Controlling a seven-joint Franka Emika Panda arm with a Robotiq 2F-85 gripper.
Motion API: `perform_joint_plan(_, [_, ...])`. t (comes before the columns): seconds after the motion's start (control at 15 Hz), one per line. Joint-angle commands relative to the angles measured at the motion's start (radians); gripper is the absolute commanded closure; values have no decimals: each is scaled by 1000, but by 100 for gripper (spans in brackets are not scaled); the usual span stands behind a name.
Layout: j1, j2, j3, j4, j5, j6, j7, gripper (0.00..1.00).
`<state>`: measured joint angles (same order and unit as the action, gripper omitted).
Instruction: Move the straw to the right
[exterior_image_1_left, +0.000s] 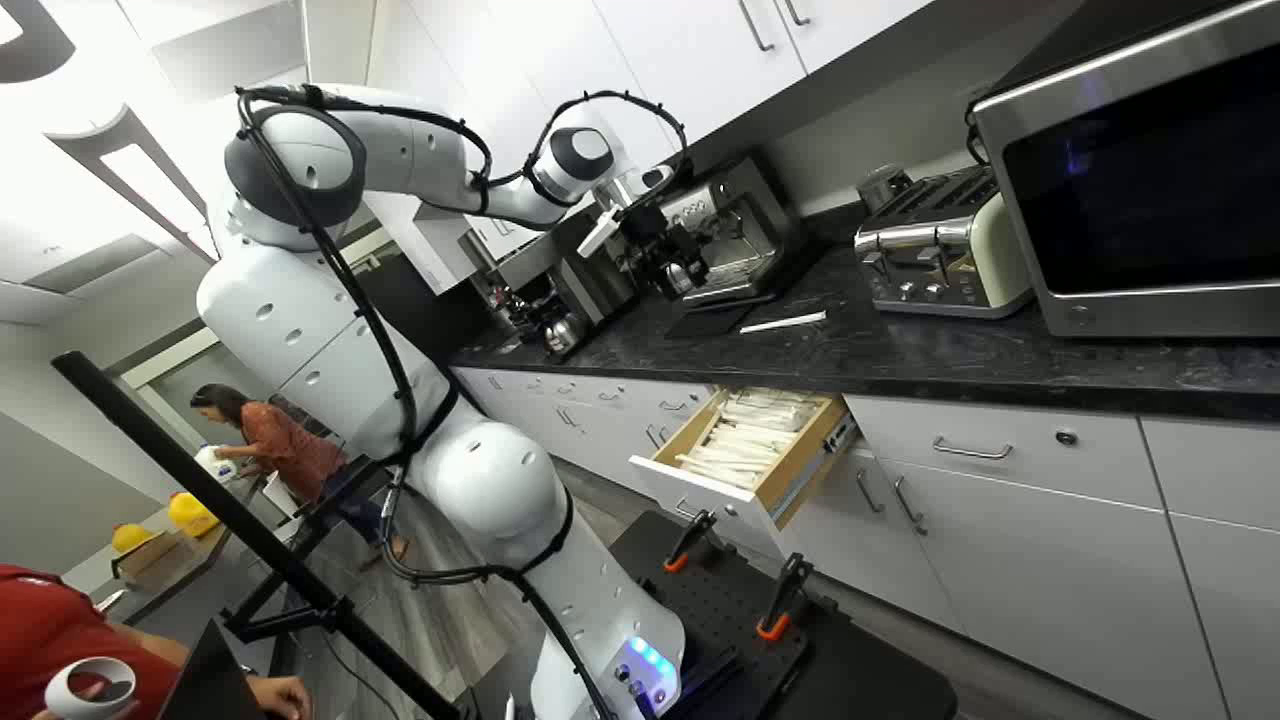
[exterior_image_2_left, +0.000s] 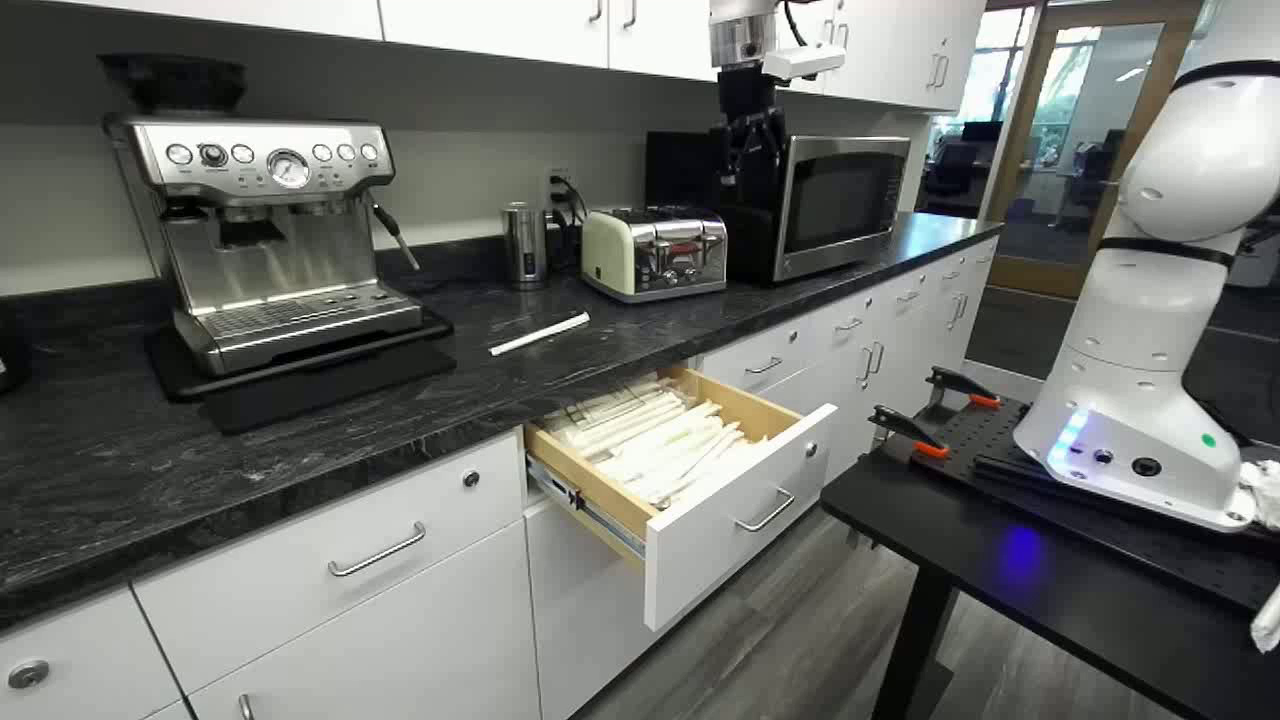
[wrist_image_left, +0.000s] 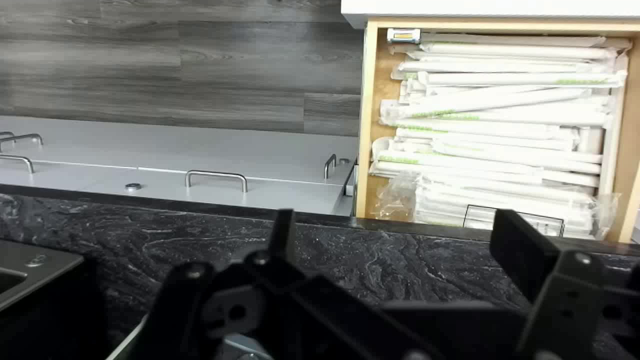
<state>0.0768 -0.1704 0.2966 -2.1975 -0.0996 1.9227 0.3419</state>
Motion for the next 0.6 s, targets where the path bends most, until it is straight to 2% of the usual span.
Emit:
perform_joint_plan(0.0, [31,2,-29,2,-5,-3,5,0])
perform_joint_plan(0.4, [40,3,-35,2,-4,-3,4,0])
perform_joint_plan(0.53, [65,-5,-1,2,-114,34,-18,0])
